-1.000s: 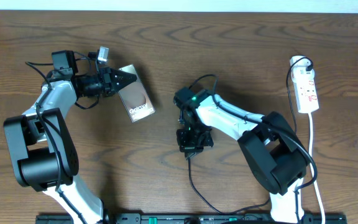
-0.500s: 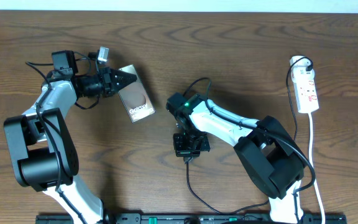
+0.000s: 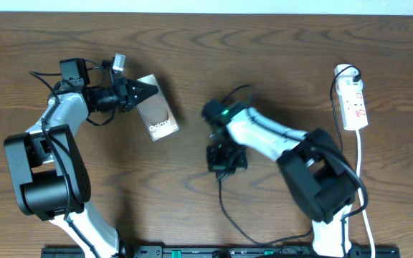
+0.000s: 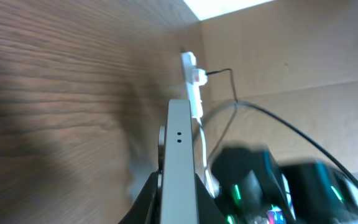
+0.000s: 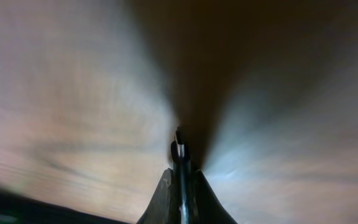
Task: Plug charger to phone and switch on socket
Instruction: 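Lift the plug with the right gripper and swing it upward, then carry the plug left toward the phone's bottom port held by left gripper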
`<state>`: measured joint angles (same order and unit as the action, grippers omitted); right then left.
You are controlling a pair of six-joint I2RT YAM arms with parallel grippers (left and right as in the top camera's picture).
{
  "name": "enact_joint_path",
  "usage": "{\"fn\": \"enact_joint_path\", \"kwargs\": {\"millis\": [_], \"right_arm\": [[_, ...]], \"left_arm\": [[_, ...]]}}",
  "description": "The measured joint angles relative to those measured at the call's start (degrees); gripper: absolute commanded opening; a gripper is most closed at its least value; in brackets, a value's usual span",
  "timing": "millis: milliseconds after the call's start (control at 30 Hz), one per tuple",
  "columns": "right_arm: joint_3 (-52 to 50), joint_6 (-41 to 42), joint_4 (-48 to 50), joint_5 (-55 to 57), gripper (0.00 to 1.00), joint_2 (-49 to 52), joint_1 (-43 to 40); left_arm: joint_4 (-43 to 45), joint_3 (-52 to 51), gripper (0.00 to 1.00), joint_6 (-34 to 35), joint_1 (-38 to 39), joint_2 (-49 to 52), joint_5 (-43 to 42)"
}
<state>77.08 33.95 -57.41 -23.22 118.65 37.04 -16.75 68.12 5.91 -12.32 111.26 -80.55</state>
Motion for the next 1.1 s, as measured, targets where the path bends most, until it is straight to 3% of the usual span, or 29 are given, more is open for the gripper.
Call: {"fn": "enact_joint_path", "kwargs": {"millis": [100, 233, 367, 500, 700, 967, 1100], "right_arm": [[-0.2, -5.1, 4.0, -4.5, 0.01, 0.1, -5.7], [-0.5, -18.0, 10.2, -18.4, 0.01, 0.6, -12.2], [-0.7, -29.5, 14.9, -32.1, 0.01, 0.8, -15.1], [-0.8, -36.0, 21.2, -40.5, 0.01, 0.8, -15.6], [-0.8, -37.4, 28.9, -44.3, 0.01, 0.8, -15.4], [-0.8, -35.9, 31.1, -46.5, 0.01, 0.8, -15.2], [-0.8, -36.6, 33.2, -50.7, 0.01, 0.8, -13.7]], "left_arm": [[0.2, 0.0, 0.07, 0.0, 0.0, 0.0, -1.5], [0.8, 0.0, 0.07, 0.0, 0.0, 0.0, -2.1], [1.2, 0.0, 0.07, 0.0, 0.0, 0.0, -2.3], [3.9, 0.0, 0.07, 0.0, 0.0, 0.0, -3.8], [7.8, 0.0, 0.08, 0.0, 0.0, 0.0, -5.6], [8.9, 0.0, 0.08, 0.0, 0.0, 0.0, -6.2], [13.5, 0.0, 0.08, 0.6, 0.0, 0.0, -6.4]]}}
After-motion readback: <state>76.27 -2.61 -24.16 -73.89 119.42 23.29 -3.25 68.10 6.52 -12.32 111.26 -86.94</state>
